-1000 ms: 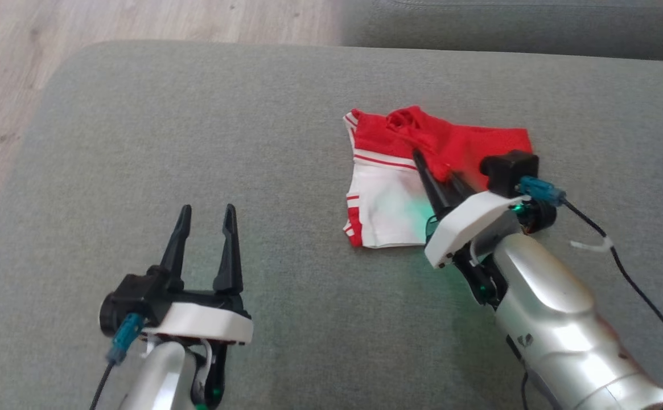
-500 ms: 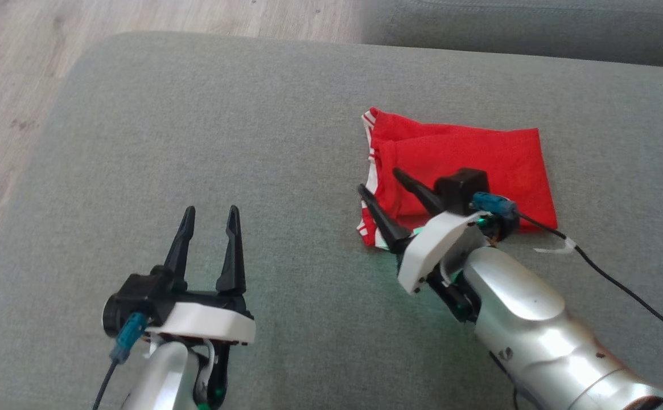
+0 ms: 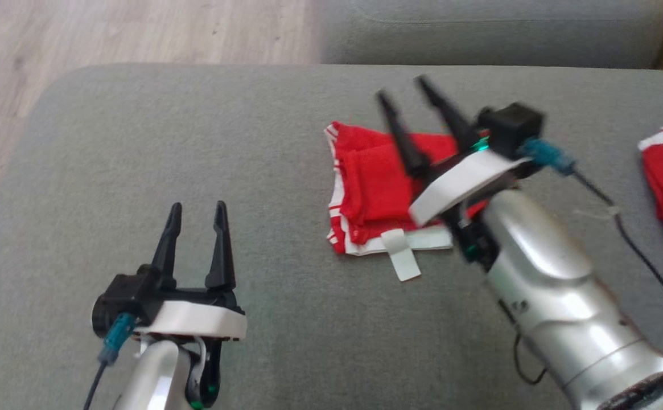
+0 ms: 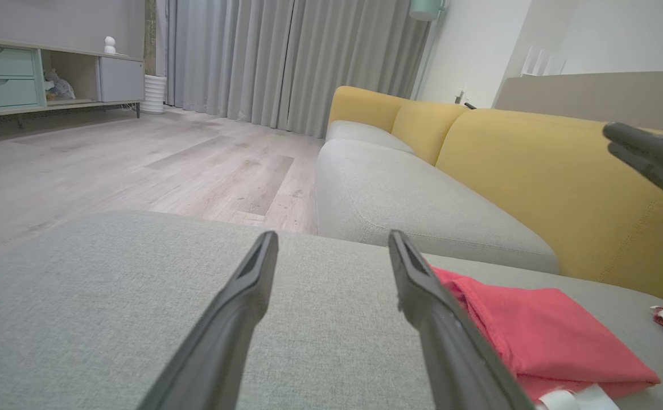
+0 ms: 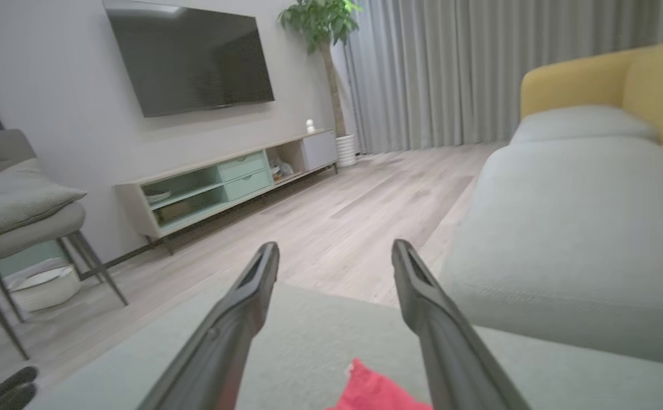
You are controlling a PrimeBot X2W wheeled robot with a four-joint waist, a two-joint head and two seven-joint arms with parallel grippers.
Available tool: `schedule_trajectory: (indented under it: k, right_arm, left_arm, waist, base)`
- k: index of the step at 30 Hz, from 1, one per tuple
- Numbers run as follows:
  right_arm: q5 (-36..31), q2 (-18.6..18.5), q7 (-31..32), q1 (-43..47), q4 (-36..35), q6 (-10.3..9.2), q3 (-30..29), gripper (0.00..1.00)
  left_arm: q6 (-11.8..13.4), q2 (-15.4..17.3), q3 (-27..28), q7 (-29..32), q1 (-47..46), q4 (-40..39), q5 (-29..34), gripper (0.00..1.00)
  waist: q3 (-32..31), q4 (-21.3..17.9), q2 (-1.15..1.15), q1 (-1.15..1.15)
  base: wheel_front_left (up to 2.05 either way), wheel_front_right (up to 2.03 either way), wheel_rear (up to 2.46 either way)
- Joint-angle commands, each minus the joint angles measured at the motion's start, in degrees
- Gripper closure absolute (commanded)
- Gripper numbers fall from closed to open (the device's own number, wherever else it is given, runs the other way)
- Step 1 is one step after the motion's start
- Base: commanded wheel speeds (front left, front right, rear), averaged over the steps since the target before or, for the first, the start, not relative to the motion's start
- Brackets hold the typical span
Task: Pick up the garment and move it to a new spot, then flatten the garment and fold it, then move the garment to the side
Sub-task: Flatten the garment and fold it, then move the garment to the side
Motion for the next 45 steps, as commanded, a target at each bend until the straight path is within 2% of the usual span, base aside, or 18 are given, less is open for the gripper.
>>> schedule_trajectory:
  k: [1,2,8,11,15,22,32,36,45]
  right_arm:
    - [-1.9,0.9,-0.6,-1.5,-1.1,-0.05,-1.7,0.00]
    - [-6.0,0.9,-0.8,-1.0,-1.0,-0.05,-7.4,0.00]
    - [-20.2,0.9,-0.8,6.9,-7.2,-0.05,-25.5,0.00]
    - [-25.1,0.9,-0.8,12.7,-10.9,-0.05,-31.7,0.00]
    - [-28.8,0.9,-0.8,19.6,-14.8,-0.05,-36.0,0.00]
    - [-27.9,0.9,-0.8,27.1,-19.0,-0.05,-37.0,0.00]
    - [-27.1,0.9,-0.8,28.0,-19.7,-0.05,-36.3,0.00]
    - [-27.7,0.9,-0.4,26.4,-17.4,-0.05,-36.5,0.00]
    - [-25.9,0.9,5.5,17.2,-7.7,-0.05,-35.5,0.00]
  left_arm:
    - [0.2,0.4,2.2,-0.5,-1.1,-2.1,0.4,0.00]
    - [0.2,0.4,2.6,-0.5,-0.8,-2.5,0.6,0.00]
    - [0.3,0.4,3.8,-0.5,-0.1,-3.8,0.9,0.00]
    - [0.1,0.4,4.0,-0.5,0.2,-4.0,1.0,0.00]
    - [0.0,0.4,4.4,-0.5,0.7,-4.2,1.1,0.00]
    - [-0.4,0.4,5.5,-0.5,1.7,-4.0,1.8,0.00]
    - [-0.6,0.4,5.3,-0.5,1.9,-3.7,1.9,0.00]
    - [-0.7,0.4,4.4,-0.5,1.5,-3.7,1.7,0.00]
    - [-0.8,0.4,2.6,-0.5,-0.7,-3.5,1.3,0.00]
  waist:
    - [-0.5,-0.9,0.00,0.00]
    - [-0.7,-1.8,0.00,0.00]
    - [-0.8,-4.1,0.00,0.00]
    - [-0.6,-4.8,0.00,0.00]
    - [-0.3,-5.8,0.00,0.00]
    - [0.0,-6.8,0.00,0.00]
    - [-0.1,-6.1,0.00,0.00]
    - [1.1,-5.0,0.00,0.00]
    - [5.9,-2.0,0.00,0.00]
  base:
    - [0.00,0.00,0.00]
    - [0.00,0.00,0.00]
    - [0.00,0.00,0.00]
    - [0.00,0.00,0.00]
    - [0.00,0.00,0.00]
    - [0.00,0.00,0.00]
    - [0.00,0.00,0.00]
    - [0.00,0.00,0.00]
    - [0.00,0.00,0.00]
